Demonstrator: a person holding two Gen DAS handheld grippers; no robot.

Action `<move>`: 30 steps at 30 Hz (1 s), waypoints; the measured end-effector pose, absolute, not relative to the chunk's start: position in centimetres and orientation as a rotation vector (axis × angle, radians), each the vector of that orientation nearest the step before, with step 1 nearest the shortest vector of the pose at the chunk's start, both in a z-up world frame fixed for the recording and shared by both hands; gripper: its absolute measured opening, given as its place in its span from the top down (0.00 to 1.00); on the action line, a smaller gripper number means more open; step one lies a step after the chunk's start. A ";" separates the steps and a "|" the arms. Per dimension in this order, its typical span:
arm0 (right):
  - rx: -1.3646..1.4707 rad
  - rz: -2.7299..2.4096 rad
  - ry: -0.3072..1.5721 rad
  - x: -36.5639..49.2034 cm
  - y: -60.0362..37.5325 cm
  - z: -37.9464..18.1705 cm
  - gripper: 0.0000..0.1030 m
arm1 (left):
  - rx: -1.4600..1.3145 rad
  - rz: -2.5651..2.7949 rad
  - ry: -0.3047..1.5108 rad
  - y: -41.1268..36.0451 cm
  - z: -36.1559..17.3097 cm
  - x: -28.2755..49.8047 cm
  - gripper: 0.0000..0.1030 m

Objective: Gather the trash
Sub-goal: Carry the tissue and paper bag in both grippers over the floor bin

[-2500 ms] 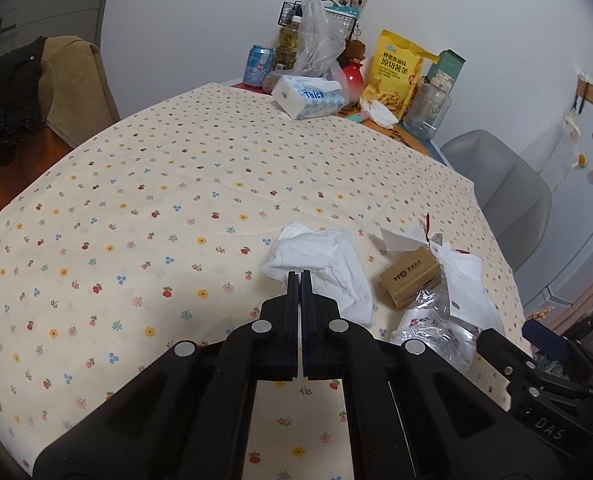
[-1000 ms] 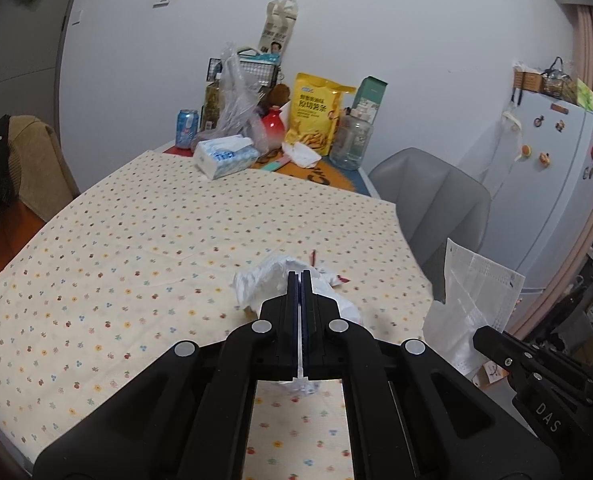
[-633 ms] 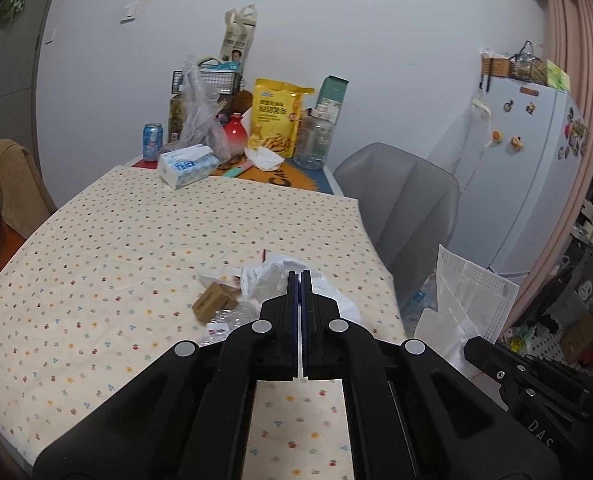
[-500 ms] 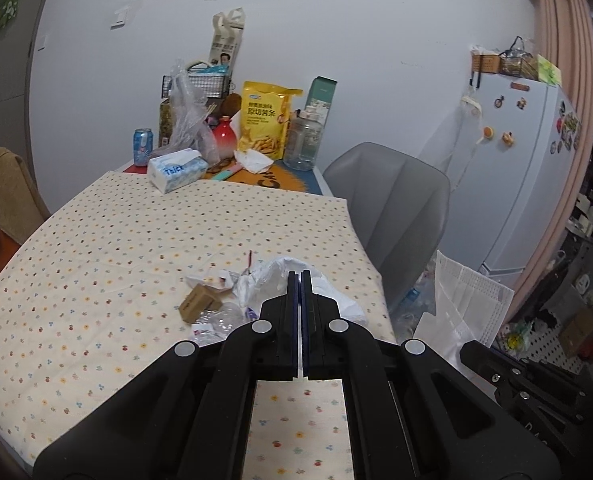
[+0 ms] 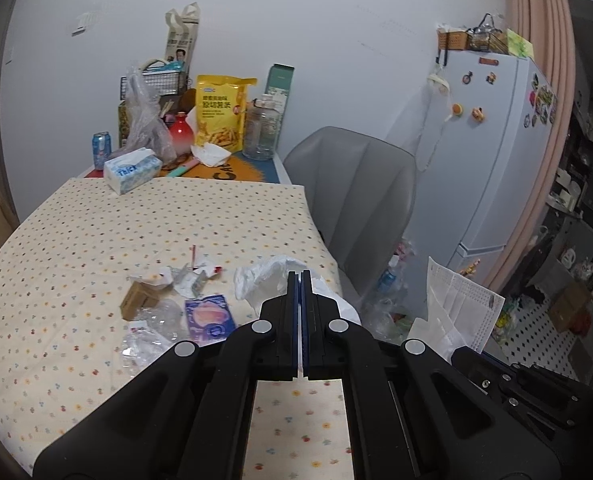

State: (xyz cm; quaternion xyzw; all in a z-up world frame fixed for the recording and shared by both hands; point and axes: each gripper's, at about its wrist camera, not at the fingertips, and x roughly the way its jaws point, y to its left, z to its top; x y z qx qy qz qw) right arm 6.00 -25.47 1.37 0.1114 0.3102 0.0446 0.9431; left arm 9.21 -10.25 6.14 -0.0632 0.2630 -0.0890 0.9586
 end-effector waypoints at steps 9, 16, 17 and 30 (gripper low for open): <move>0.273 0.023 0.645 5.6 -30.0 0.0 0.98 | -0.082 -0.254 0.570 -15.8 4.9 10.3 0.98; 0.323 -0.037 0.672 5.9 -34.1 -1.9 0.98 | -0.036 -0.315 0.615 -20.6 3.3 11.6 0.98; 0.330 -0.043 0.676 6.0 -34.6 -2.2 0.98 | -0.030 -0.321 0.621 -21.2 3.0 11.8 0.98; 0.432 -0.133 0.766 7.2 -41.3 -7.9 0.97 | 0.066 -0.387 0.726 -28.7 -1.7 14.8 0.98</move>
